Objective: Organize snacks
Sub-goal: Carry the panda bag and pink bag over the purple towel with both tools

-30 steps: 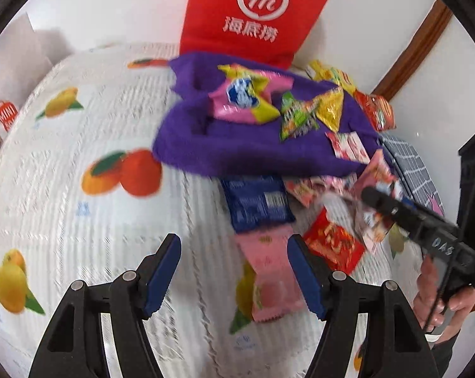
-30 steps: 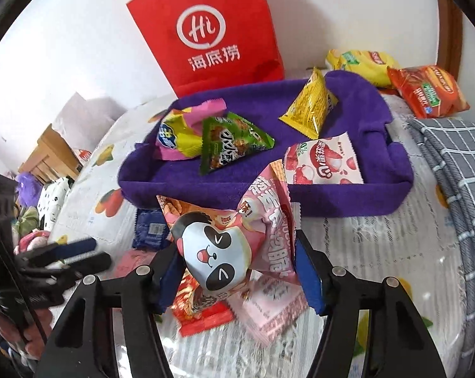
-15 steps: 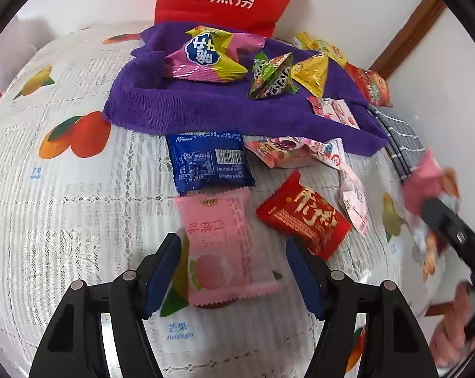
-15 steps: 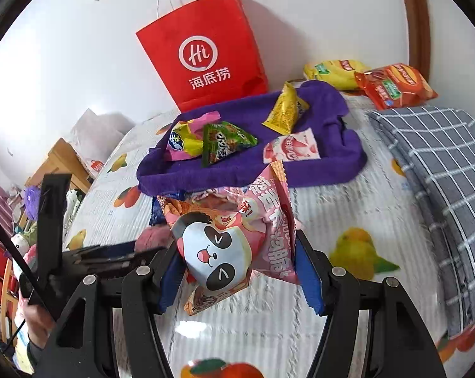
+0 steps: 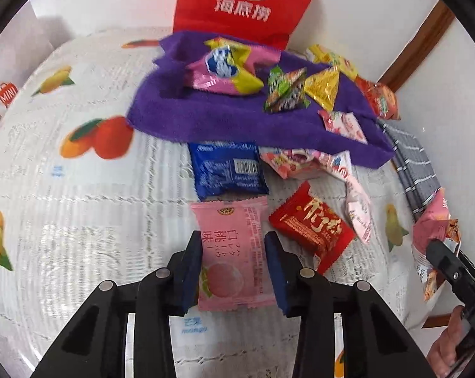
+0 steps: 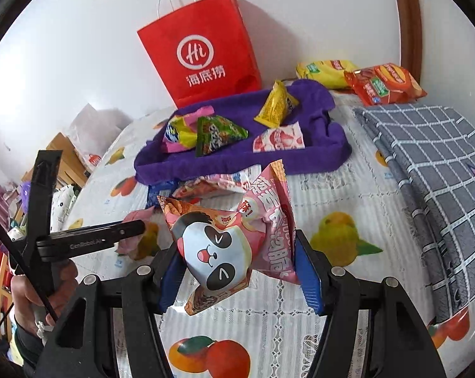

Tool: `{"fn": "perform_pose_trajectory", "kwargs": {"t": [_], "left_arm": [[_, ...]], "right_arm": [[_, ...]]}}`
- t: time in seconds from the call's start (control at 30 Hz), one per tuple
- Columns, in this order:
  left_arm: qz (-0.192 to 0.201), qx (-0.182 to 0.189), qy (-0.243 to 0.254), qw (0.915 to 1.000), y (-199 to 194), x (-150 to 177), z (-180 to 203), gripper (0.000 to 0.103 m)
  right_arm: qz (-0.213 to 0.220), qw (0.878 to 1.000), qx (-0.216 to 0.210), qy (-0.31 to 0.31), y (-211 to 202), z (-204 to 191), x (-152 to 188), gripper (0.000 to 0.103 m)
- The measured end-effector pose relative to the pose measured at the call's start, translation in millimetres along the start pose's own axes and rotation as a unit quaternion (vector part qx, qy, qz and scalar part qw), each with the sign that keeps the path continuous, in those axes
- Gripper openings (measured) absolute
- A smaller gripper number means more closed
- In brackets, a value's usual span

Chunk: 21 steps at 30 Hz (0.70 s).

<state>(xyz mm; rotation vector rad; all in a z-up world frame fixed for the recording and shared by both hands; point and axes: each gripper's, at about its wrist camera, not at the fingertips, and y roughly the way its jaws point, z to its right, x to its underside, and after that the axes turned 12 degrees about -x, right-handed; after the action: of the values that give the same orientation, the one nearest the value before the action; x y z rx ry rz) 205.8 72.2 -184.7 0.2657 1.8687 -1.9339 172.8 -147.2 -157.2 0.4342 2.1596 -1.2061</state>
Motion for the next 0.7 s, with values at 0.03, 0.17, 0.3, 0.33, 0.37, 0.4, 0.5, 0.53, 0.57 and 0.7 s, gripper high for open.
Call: {"fn": "perform_pose_trajectory", "kwargs": {"t": [0.03,0.17,0.3,0.33,0.37,0.4,0.5,0.53,0.57,0.7], "left_arm": [[0.006,0.000,0.000,1.0000,-4.9,-1.5,-1.7,0.037],[0.033,0.013,-0.012,0.9993,-25.9,-11.7,-11.9,0.037],[0.059,0.023,-0.021,0.9978,-41.8,-28.2,-16.5,0.037],[0.067,0.023,-0.020,0.9973,-46.2,-33.7,-16.9,0.037],[0.072,0.024,-0.020,0.9970,-48.4,-37.6,-16.1,0.037],[0.077,0.024,-0.019,0.9965,-51.2,-42.9,-15.5,0.037],[0.095,0.020,-0.012,0.9952,-55.2,-59.1,-10.1,0.037],[0.099,0.017,-0.010,0.9949,-55.7,-62.3,-9.1,0.037],[0.106,0.012,-0.007,0.9943,-56.3,-67.3,-7.2,0.037],[0.138,-0.016,0.003,0.9903,-55.5,-85.6,1.0,0.037]], "right_arm": [[0.003,1.000,-0.004,0.001,-2.6,-0.4,-2.8,0.063],[0.015,1.000,0.001,-0.005,-8.0,-2.6,-17.4,0.062],[0.032,0.999,0.008,-0.007,-10.7,-4.4,-38.6,0.062],[0.037,0.999,0.008,-0.008,-10.6,-5.2,-46.2,0.062],[0.041,0.999,0.011,-0.009,-10.1,-6.0,-52.7,0.062],[0.045,0.999,0.012,-0.009,-9.4,-6.6,-58.3,0.062],[0.055,0.998,0.010,-0.012,-3.9,-8.9,-80.9,0.062],[0.058,0.998,0.011,-0.013,-1.8,-9.6,-87.0,0.062],[0.060,0.998,0.010,-0.014,0.5,-9.8,-92.3,0.062],[0.065,0.998,0.001,-0.019,20.1,-8.6,-116.7,0.062]]}}
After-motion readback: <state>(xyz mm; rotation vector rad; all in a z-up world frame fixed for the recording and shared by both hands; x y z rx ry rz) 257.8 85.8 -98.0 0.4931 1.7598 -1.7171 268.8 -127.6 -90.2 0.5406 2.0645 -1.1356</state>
